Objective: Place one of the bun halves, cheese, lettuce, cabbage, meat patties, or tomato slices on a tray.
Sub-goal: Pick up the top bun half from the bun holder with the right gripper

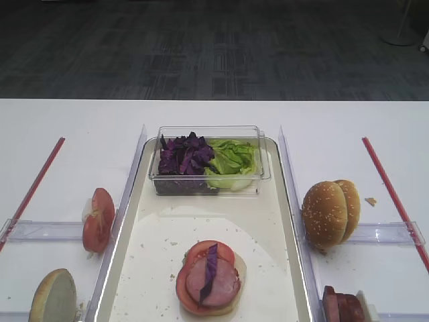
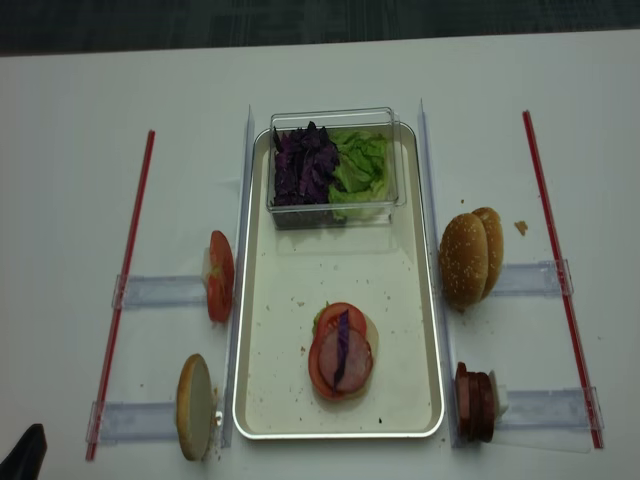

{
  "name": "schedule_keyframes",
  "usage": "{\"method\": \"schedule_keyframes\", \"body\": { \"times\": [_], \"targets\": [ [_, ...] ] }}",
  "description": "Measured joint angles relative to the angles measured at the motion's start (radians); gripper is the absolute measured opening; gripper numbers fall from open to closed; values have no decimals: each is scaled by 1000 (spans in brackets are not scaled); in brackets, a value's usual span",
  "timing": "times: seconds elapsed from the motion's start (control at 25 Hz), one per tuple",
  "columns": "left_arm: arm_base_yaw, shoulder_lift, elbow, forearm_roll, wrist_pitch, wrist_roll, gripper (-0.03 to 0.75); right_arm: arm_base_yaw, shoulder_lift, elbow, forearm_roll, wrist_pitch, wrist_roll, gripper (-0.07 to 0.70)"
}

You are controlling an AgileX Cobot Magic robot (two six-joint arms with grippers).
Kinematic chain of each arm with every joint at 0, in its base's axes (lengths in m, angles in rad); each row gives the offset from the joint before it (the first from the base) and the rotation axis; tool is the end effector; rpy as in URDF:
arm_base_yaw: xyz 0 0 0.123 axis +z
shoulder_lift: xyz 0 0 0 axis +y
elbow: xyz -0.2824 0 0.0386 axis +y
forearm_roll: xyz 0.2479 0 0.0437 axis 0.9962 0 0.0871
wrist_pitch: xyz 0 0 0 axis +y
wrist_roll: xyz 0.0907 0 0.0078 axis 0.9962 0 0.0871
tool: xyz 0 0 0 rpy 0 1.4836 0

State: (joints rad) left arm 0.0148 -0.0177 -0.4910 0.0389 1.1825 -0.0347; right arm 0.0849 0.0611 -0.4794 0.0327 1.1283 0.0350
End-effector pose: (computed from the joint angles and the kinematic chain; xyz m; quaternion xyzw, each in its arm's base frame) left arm -0.0122 0.0031 0.2651 -0.0238 0.8809 0.0146 0.4726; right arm 0.0029 0.0029 0.2662 -0.0227 0.8893 0.0437 0.4546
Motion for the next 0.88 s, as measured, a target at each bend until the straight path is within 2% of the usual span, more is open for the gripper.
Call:
{"method": "schedule_keyframes", "body": {
  "times": [0.88],
  "targets": [
    [0,0,0,0,0,0,526,0,0,0,0,0,0,624]
  ]
}}
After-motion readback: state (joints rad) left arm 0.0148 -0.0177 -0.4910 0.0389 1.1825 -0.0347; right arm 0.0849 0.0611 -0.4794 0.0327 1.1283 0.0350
